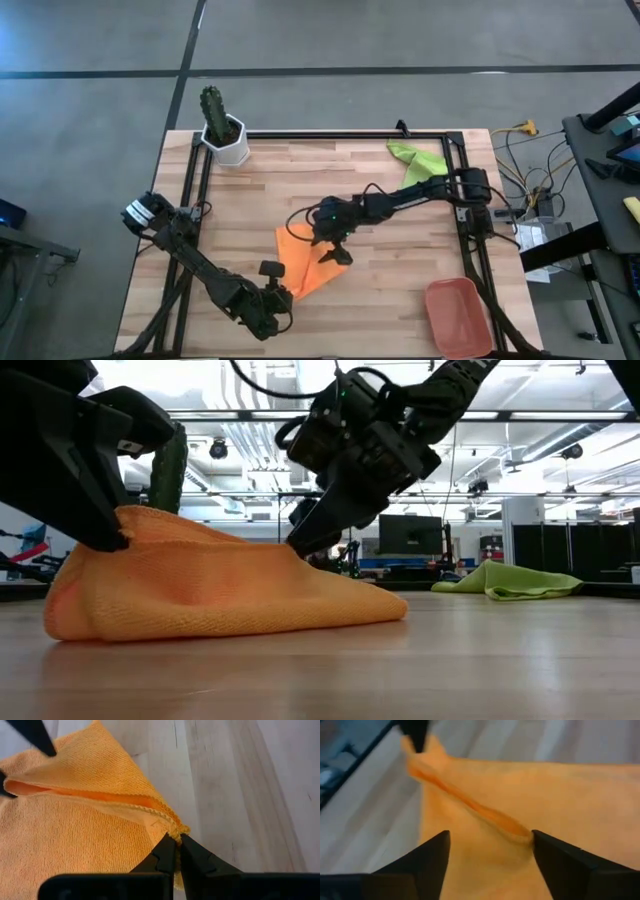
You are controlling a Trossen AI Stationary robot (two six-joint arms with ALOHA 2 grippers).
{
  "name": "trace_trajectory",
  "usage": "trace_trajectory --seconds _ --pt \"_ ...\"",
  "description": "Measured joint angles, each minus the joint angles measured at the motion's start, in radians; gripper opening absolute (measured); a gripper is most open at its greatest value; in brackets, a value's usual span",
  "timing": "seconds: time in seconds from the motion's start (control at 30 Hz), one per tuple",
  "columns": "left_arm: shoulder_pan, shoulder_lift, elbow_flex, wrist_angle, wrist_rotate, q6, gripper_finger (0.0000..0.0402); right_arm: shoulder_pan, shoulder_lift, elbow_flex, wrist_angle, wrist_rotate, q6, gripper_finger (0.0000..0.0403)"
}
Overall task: Roll microfiber towels into tight, uniform cylinder then place into a basket
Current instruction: Fold the orange microfiber cloth
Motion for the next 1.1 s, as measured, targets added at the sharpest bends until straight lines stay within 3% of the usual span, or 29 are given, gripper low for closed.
trace_trajectory --seconds 0.2,0.4,0.5,0.67,0.93,1.1 --pt "0.0 0.0 0.0 0.0 -0.002 0.0 0.0 0.043 0.008 -0.014 -0.009 -0.055 -0.011 0.0201" --pt "0.0 0.0 0.0 0.0 -0.003 0.0 0.0 0.048 0.002 -0.02 -0.007 -0.029 -0.023 0.0171" --pt "0.0 0.0 0.0 -0.001 -0.003 -0.001 0.0 0.048 -0.014 -0.021 -0.038 0.042 -0.061 0.0167" --pt "-0.001 0.0 -0.001 0.0 -0.004 -0.002 0.0 0.058 -0.024 -0.022 -0.117 0.05 -0.208 0.0176" --pt "-0.001 0.0 -0.002 0.0 -0.004 -0.005 0.0 0.07 -0.025 -0.022 -0.116 0.065 -0.3 0.0188" --pt "-0.001 0.0 -0.003 0.0 -0.003 -0.02 0.0 0.07 -0.026 -0.022 -0.107 0.175 -0.29 0.0187"
